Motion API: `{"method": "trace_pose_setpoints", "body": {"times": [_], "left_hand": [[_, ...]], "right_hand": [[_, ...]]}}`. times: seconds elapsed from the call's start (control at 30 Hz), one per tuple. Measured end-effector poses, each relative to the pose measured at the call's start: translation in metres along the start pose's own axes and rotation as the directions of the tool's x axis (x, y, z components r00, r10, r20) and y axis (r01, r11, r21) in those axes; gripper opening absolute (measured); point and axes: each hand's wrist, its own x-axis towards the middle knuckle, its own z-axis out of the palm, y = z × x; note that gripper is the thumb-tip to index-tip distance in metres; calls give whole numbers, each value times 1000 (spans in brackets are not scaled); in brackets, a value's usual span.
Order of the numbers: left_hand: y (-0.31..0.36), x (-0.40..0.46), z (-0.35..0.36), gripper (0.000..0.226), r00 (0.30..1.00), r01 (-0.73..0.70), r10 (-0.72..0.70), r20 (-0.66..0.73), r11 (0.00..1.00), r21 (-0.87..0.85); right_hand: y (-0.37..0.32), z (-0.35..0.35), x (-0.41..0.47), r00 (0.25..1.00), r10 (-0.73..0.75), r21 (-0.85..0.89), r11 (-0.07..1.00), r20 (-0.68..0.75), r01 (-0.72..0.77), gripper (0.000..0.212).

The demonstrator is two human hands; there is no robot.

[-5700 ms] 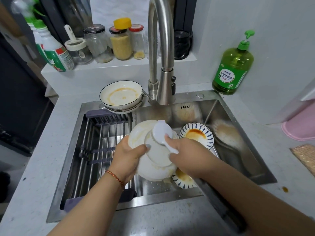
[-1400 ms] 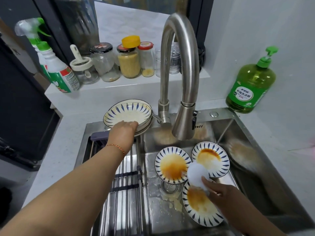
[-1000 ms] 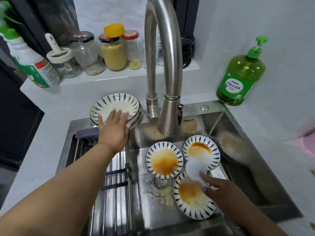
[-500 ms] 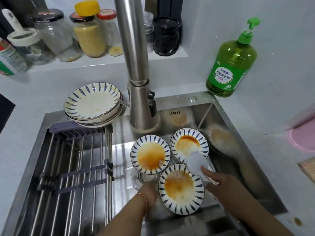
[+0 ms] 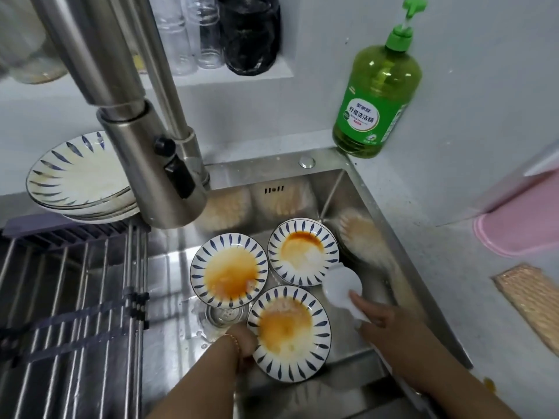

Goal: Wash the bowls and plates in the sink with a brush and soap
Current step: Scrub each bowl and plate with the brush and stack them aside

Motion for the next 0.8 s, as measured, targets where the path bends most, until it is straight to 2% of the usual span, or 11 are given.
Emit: {"method": "trace_pose_setpoints", "body": {"times": [0.03,0.1,0.23,0.3,0.4,0.5,0.73,0.8], "left_hand": [[0,-2,-3,41,999,32,-34,-21,996,-84],[4,-15,-8,43,998,21,-18,64,998,-57],[6,-37,-20,33,984,78,-54,169,988,-137],[12,-57,-26,12,984,101,-70,166,977,-189],[11,-75,-34,24,983,148,-107,150,942,-301],[5,-89,-41,20,979,192,-151,134,897,-399],[9,-129,-51,30,985,171,-155,78,797,-579],[9,-141,-54,31,989,140,-136,51,809,-571]], "right_hand": [[1,-1,0,1000,-4,-3,1000,-7,4,45],[0,-3,1,1000,-4,-20,1000,-10,3,45],[-4,-7,6,1000,-6,-21,1000,-3,6,44],[-7,-7,7,1000,-21,-22,1000,11,21,45],[-14,-6,6,999,-29,-11,999,41,30,46],[-24,-1,0,993,-26,-11,1000,115,28,49],[-33,29,-5,954,19,-25,1000,299,-12,53],[-35,36,-6,947,42,-7,999,319,-42,51]]}}
